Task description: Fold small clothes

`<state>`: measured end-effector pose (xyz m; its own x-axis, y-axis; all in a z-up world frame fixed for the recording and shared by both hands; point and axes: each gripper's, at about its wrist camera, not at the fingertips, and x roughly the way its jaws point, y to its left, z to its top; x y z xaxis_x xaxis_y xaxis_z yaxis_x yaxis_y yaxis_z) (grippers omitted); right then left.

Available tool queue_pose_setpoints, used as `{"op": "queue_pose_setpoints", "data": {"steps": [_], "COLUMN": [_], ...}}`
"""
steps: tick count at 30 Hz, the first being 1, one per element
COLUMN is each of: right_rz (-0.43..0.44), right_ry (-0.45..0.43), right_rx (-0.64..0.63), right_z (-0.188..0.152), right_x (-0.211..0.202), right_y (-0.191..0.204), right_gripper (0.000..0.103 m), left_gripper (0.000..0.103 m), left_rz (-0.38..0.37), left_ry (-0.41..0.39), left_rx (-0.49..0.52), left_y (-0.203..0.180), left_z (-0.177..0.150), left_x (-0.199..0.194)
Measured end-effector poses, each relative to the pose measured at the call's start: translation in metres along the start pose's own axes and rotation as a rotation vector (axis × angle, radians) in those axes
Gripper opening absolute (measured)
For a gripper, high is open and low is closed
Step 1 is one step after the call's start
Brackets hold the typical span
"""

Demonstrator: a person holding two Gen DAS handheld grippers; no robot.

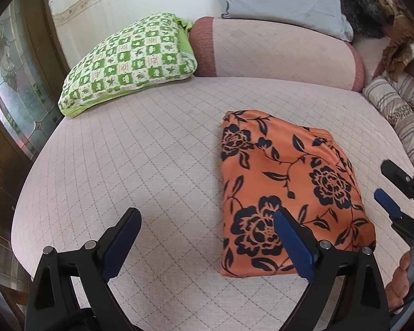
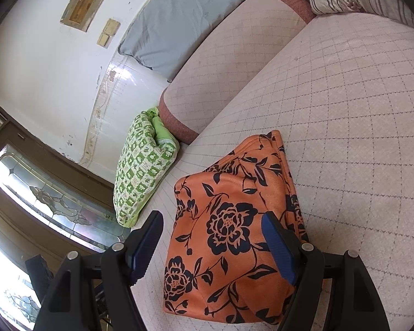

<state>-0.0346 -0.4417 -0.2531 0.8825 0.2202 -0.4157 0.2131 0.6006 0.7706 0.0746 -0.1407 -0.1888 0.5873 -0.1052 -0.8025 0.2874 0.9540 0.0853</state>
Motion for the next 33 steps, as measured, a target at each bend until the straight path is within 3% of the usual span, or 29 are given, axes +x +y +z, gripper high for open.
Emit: {"op": "queue_pose_setpoints", "data": {"steps": [8, 15, 33], "right_rz": [-0.005, -0.019, -0.022], "right_ry": [-0.009, 0.007, 0.034], "right_rx": [0.056, 0.024, 0.024], "right_z": [0.004, 0.002, 0.004], "right_x": [-0.002, 0.005, 0.021], "right_y": [-0.012, -0.007, -0.008], "right_gripper": [0.077, 0.077, 0.077], "left_gripper": [0.097, 0.097, 0.097], "left_rz": [0.025, 0.037, 0.071], "left_ry": [-0.032, -0.079, -0.095], "left_rx": [-0.019, -0.035, -0.020], "left_y": [0.015, 0.023, 0.016], "left_z": [0.006, 0.011, 0.021], "left_x": [-0.004, -0.010, -0.002]}}
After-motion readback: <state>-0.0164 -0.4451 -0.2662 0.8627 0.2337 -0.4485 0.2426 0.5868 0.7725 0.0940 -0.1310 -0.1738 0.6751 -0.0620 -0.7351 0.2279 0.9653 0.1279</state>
